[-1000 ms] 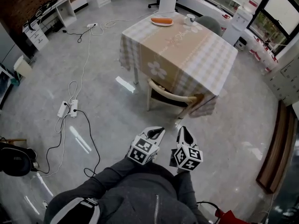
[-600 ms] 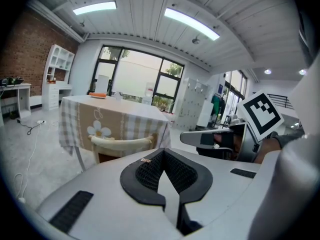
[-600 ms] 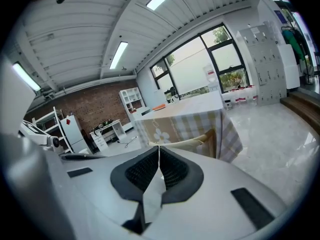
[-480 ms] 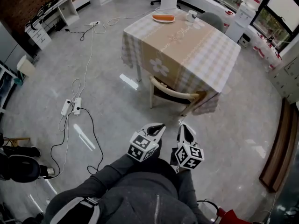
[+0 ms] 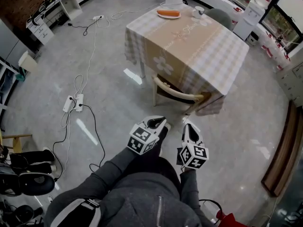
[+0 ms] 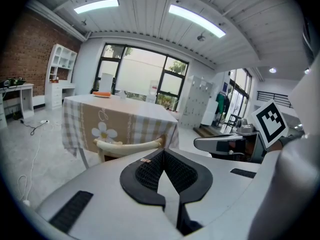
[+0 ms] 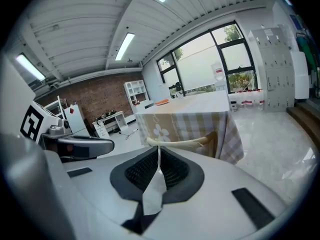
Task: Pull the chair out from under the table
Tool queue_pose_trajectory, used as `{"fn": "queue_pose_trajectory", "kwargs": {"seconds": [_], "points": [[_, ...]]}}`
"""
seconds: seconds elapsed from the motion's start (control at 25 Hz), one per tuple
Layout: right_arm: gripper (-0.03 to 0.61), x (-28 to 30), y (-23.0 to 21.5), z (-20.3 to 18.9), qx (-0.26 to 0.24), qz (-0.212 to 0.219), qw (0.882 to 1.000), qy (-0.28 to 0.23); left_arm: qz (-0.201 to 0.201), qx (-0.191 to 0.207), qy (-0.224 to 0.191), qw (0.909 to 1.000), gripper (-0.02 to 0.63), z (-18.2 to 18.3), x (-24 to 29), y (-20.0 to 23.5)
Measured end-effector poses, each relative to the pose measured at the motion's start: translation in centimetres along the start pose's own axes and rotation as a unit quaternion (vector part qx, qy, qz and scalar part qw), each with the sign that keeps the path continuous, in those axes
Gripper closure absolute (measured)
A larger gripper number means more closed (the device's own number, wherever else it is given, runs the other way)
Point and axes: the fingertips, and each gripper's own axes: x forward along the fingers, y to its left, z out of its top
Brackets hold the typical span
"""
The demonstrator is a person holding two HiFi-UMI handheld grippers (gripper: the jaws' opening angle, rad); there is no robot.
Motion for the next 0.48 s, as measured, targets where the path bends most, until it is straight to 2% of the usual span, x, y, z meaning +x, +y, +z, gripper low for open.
{"fn": "queue_pose_trajectory", "kwargs": {"seconds": [0.12, 0.48], "points": [[0.565, 1.2, -0.1, 0.4, -0.017, 0.009, 1.0, 0.014, -0.005, 0.006, 0.019, 0.9998, 0.604, 0.4, 1.3, 1.0], [0.565, 5.8, -1.3, 1.8, -0.021, 0.031, 0.998, 0.044, -0.01, 0.017, 0.052, 0.9984, 0.604, 2.3, 6.0, 3.7]]}}
